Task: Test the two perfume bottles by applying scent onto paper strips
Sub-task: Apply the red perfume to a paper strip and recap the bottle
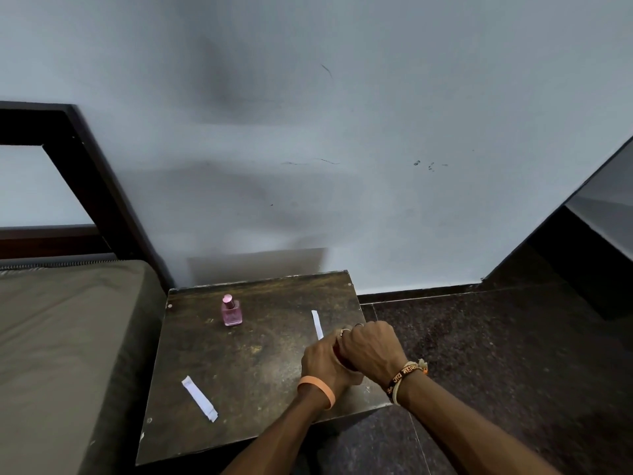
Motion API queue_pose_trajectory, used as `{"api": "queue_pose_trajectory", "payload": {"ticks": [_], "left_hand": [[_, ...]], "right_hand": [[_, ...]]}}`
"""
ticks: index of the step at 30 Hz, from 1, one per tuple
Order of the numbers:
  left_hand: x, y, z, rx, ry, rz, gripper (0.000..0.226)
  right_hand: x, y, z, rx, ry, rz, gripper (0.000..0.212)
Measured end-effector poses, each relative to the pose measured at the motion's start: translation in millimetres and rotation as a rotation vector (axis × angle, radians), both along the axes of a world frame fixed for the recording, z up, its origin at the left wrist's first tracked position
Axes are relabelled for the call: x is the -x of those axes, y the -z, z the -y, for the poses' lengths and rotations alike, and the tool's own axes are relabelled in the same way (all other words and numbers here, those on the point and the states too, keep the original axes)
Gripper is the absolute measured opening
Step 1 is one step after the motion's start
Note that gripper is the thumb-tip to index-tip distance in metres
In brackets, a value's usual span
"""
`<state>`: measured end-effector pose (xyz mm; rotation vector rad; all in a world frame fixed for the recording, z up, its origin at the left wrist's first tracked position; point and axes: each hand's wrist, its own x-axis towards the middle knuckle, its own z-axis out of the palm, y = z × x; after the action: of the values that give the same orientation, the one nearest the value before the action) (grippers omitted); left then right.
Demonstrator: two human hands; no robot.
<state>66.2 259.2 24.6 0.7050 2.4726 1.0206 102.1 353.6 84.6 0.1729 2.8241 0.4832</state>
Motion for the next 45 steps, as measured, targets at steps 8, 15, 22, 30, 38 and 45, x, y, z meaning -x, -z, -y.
{"api": "queue_pose_trajectory", "payload": {"ticks": [8, 15, 22, 30, 38, 45], "left_hand": [[2, 5, 4, -0.033, 0.018, -0.003, 0.061], [1, 1, 2, -0.040, 0.019, 0.000, 0.063], [1, 2, 3, -0.017, 0.024, -0.006, 0.062], [2, -1, 4, -0.016, 0.047, -0.022, 0.060], [-2, -5, 3, -0.030, 0.024, -0.010, 0.057], [-2, -6, 4, 0.048, 0.050, -0.065, 0.052]], "right_hand": [[4, -7, 13, 0.122, 0.130, -0.081, 0.037], [0, 3, 7, 0.066, 0.026, -0.055, 0.041], [-2, -2, 5, 0.069, 0.013, -0.039, 0.042], [1, -4, 11, 0.155, 0.231, -0.098, 0.032], [-3, -5, 11, 0.117, 0.131, -0.065, 0.025], [-6, -7, 7, 0.056, -0.042, 0.010, 0.031]]}}
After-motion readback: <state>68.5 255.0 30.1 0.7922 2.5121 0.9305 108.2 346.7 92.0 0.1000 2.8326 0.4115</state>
